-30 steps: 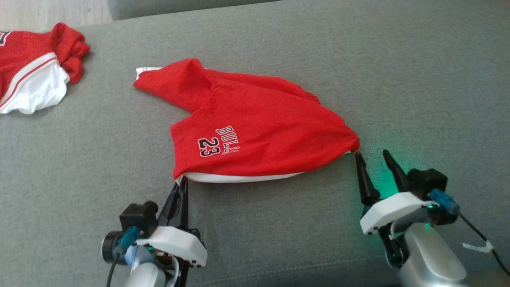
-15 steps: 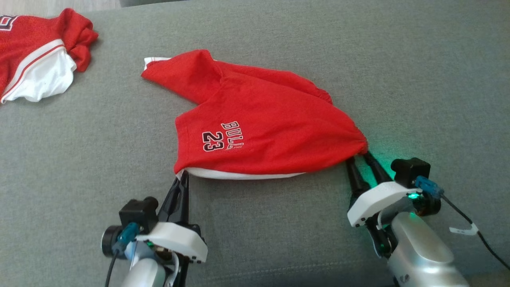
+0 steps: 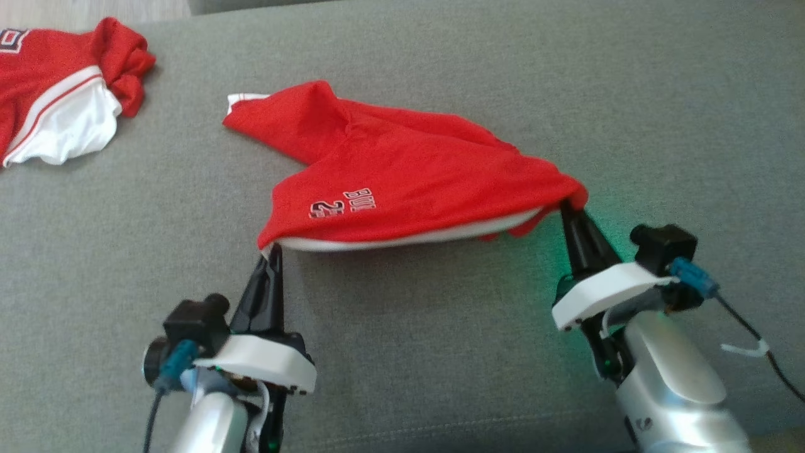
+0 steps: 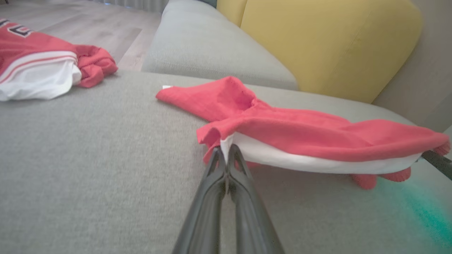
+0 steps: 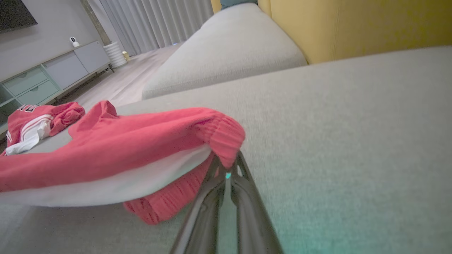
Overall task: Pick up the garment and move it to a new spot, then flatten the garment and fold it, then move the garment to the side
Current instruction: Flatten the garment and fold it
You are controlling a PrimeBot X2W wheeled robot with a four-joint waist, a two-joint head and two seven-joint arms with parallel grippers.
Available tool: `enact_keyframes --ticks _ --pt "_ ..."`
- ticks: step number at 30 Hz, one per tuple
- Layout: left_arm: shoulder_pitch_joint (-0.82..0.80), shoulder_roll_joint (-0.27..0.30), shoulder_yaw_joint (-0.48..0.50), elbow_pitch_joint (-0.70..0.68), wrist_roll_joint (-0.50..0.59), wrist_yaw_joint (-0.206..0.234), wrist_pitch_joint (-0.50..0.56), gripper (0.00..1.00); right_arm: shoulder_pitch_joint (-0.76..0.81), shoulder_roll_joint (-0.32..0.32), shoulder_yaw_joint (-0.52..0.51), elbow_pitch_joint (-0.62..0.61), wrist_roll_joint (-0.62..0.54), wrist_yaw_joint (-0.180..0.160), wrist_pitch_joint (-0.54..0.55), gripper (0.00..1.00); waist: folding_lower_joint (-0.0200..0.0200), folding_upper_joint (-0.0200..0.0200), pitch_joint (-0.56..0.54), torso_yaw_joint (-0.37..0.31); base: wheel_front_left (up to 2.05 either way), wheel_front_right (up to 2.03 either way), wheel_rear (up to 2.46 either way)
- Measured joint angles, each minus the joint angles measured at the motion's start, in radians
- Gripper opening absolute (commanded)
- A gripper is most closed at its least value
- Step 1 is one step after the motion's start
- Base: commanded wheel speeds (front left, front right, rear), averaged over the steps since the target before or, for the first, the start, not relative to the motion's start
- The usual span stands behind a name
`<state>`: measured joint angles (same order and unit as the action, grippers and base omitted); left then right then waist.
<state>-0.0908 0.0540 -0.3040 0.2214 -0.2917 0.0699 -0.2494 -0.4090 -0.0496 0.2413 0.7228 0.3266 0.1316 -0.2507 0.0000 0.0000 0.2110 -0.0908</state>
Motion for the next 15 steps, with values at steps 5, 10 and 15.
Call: enact_keyframes --ticks 5,10,15 --pt "0.0 -0.001 0.031 -0.073 0.0 -0.009 0.0 0.0 0.018 -0.003 -0.046 -0.129 -0.081 0.0 0.0 0.0 0.0 0.0 -0.031 -0.009 0.0 0.0 0.0" --pt "0.0 -0.001 0.045 -0.168 0.001 -0.023 0.0 0.0 0.057 -0.049 -0.053 -0.292 -0.117 0.0 0.0 0.0 0.0 0.0 -0.079 -0.022 0.0 0.0 0.0" --pt "0.0 0.004 0.058 -0.273 0.014 -0.036 0.0 0.0 0.093 -0.101 -0.046 -0.464 -0.131 0.0 0.001 0.0 0.0 0.0 -0.143 -0.036 0.0 0.0 0.0"
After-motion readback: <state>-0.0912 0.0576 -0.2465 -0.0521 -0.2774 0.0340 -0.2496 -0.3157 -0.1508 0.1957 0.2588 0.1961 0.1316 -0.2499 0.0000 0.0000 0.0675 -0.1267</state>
